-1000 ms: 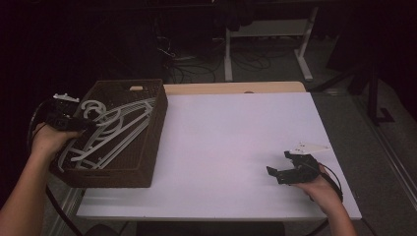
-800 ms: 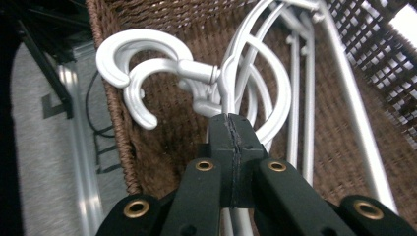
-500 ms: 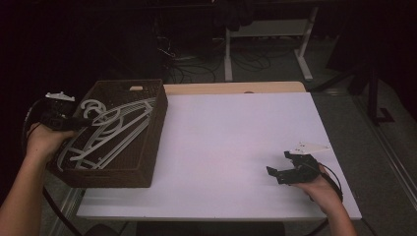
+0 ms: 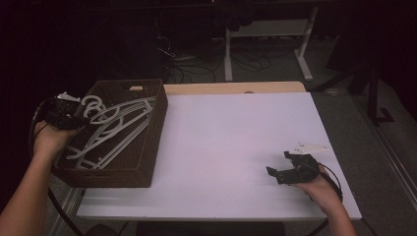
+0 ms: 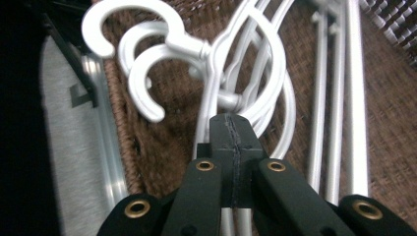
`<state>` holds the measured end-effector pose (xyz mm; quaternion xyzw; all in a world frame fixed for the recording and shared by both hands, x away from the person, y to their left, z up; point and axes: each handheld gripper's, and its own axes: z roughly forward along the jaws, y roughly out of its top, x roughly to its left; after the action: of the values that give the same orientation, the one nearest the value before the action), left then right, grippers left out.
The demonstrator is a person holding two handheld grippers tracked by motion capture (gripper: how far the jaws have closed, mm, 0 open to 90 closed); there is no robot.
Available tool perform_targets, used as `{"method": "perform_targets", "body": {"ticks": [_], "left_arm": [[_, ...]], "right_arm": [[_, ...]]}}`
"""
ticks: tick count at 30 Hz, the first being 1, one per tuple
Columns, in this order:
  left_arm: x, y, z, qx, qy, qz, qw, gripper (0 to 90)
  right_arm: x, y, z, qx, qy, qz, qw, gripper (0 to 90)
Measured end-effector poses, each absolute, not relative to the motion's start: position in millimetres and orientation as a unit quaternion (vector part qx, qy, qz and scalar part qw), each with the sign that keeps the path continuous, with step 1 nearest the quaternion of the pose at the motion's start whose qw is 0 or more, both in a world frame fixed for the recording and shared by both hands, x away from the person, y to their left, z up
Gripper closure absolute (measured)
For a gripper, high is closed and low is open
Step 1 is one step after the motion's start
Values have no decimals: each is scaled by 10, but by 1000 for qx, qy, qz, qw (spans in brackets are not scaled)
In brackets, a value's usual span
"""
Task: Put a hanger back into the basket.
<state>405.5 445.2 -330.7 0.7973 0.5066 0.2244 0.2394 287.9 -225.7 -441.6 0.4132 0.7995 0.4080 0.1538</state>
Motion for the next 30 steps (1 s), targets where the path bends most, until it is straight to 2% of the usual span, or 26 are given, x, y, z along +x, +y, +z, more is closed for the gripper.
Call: {"method": "perform_targets", "body": {"ticks": [5, 7, 10, 14, 15, 22, 24, 28, 29, 30], "left_arm": [[4001, 4414, -3241, 795, 498, 207, 279, 885], [3955, 4358, -3180, 792, 488, 197, 309, 822], [3912, 4323, -3111, 783, 487, 206, 326, 699], [3878, 4359, -3075, 770, 492, 198, 354, 582], [3832, 4367, -3045, 768, 483, 185, 378, 559], [3703, 4291, -2986, 761, 459, 158, 430, 434], [3620, 4127, -2957, 760, 434, 137, 464, 380], [3559, 3936, -2935, 765, 405, 124, 486, 339], [3509, 3760, -2920, 767, 382, 117, 501, 303], [3509, 3760, -2920, 767, 382, 117, 501, 286]], "right_arm": [[2871, -2267, -4405, 412, 798, 411, 156, 96], [2872, -2269, -4400, 413, 797, 412, 155, 96], [2873, -2265, -4388, 413, 797, 412, 156, 96], [2870, -2265, -4383, 411, 797, 413, 157, 96], [2869, -2265, -4378, 411, 797, 414, 157, 96], [2873, -2260, -4356, 409, 797, 416, 156, 96], [2873, -2249, -4295, 404, 796, 422, 159, 96], [2880, -2237, -4225, 400, 796, 425, 159, 96], [2886, -2226, -4172, 396, 796, 429, 161, 96], [2886, -2226, -4172, 396, 796, 429, 161, 96]]}}
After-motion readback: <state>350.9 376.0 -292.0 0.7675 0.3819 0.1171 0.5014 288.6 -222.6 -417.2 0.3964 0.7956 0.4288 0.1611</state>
